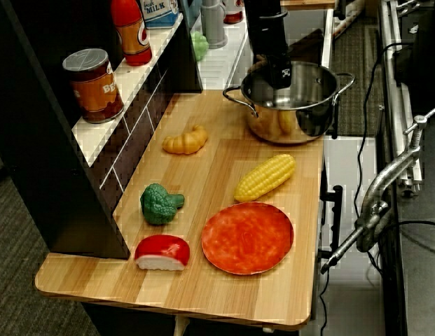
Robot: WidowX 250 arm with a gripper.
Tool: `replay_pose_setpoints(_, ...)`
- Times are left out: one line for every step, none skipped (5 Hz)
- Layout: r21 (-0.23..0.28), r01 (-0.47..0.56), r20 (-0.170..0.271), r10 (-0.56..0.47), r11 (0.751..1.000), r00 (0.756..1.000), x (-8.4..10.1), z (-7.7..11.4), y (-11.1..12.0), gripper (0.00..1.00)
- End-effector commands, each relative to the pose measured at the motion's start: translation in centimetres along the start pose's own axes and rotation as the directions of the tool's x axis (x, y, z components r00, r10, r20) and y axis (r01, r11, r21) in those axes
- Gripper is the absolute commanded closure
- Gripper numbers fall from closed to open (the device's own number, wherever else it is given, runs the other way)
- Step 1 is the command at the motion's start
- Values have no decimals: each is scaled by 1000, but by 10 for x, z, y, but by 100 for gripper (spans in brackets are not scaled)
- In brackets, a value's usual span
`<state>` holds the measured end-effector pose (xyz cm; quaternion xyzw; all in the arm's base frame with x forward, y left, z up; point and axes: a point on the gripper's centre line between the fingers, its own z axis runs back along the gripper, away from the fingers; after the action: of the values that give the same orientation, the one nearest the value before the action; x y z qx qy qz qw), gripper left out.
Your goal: Lift pot
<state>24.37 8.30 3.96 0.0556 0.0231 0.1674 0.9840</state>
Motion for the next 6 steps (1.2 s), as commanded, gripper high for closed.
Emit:
replay_pose_setpoints(-57, -43, 87, 48, 997, 995, 9, 29, 13, 100)
replay_pose_setpoints(-76, -59, 97, 66, 995, 993, 12, 33, 19, 100)
replay_pose_setpoints(-86, -68, 118, 78, 994, 990, 13, 40, 22, 100)
replay_pose_setpoints(-104, -68, 150, 84, 992, 985, 11, 53, 22, 100)
replay_pose_setpoints(-117, -71, 179, 92, 991, 980, 11, 66, 23, 100)
replay_pose_setpoints(-128, -67, 199, 92, 989, 976, 10, 75, 23, 100)
